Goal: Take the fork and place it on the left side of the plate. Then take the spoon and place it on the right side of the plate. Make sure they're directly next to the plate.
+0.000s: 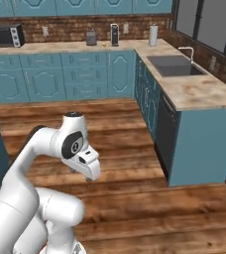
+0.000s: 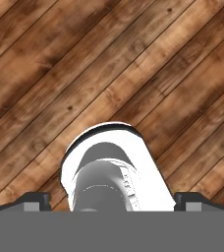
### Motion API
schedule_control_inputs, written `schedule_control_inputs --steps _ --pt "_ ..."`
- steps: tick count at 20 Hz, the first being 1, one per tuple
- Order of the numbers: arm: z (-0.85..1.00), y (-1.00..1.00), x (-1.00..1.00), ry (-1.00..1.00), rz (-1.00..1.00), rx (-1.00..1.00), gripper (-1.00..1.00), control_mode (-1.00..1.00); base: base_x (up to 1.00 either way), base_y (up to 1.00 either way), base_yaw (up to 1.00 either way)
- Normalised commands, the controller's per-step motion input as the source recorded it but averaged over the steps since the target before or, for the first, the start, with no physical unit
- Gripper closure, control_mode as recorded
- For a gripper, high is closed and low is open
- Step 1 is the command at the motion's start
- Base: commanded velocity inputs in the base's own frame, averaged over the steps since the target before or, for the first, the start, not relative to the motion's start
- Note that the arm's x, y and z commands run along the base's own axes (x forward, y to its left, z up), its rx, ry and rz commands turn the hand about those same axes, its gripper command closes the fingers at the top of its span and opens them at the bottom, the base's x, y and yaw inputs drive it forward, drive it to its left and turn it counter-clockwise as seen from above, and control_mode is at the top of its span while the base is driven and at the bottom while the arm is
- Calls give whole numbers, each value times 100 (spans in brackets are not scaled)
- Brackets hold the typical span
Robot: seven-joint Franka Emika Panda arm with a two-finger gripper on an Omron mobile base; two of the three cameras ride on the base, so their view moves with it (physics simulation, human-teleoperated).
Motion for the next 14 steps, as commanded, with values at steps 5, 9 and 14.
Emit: schedule_control_inputs --steps 5,9,14 --pt "0 0 0 0 0 0 -100 100 100 0 9" --pt "0 0 0 0 0 0 -100 100 100 -1 4" --pt "0 0 0 0 0 0 -100 100 100 0 1"
